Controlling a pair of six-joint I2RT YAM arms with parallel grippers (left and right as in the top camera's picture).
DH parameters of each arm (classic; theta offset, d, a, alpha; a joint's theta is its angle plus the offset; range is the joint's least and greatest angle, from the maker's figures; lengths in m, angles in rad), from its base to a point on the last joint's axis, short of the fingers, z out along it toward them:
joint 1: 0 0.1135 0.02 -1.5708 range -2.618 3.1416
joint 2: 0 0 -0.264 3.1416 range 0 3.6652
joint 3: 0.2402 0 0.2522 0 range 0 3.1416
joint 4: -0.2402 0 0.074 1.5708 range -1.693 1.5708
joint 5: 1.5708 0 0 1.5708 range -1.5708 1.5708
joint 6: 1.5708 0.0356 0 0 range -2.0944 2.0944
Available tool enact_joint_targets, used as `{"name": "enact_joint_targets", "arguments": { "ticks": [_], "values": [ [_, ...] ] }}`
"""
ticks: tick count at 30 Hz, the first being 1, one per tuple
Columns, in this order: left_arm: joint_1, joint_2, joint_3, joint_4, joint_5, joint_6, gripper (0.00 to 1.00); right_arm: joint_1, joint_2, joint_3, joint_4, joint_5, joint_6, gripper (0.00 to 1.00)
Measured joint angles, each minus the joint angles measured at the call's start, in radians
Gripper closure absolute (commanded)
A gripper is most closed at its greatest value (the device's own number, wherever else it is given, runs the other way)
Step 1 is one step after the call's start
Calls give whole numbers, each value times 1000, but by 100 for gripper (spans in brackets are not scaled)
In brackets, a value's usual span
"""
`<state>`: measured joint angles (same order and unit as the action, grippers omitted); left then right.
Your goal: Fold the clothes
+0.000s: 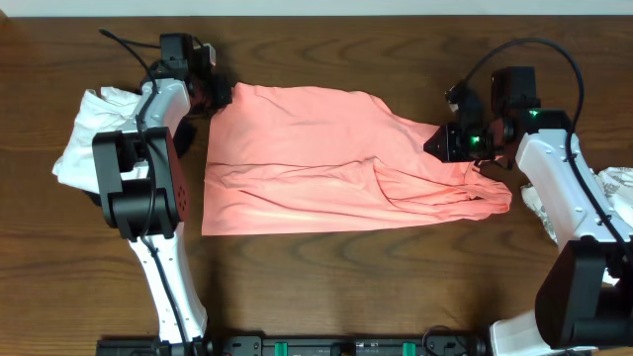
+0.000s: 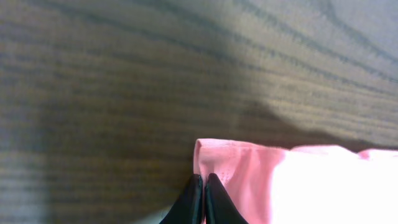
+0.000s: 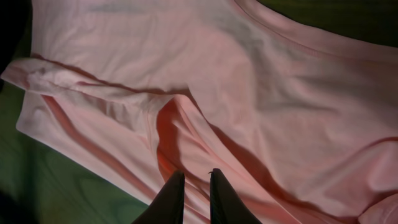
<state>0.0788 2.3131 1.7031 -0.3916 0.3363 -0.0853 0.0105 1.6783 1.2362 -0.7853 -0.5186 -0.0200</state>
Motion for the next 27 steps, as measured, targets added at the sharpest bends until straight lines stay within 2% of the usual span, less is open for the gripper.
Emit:
{"name": "enact_joint_targets", "arguments": {
  "ticks": [18,19,20,21,22,24,27],
  "values": [
    [0,-191,-14,-212,-8,0,94,0,0,0,-9,0,0,86],
    [0,-190,-14,-216,-14,0,90,0,0,0,-10,0,0,86],
    [0,-190,-14,-214,-24,0,77,0,0,0,-10,0,0,86],
    [0,-190,-14,-208,-36,8,58,0,0,0,-10,0,0,86],
    [0,-190,-14,-196,-51,9,46,0,0,0,-10,0,0,86],
    [0,-190,-14,-167,-71,11,34,0,0,0,-11,0,0,86],
    [6,-188,-15,-86,-87,24,31,0,0,0,-16,0,0,86]
  ]
}}
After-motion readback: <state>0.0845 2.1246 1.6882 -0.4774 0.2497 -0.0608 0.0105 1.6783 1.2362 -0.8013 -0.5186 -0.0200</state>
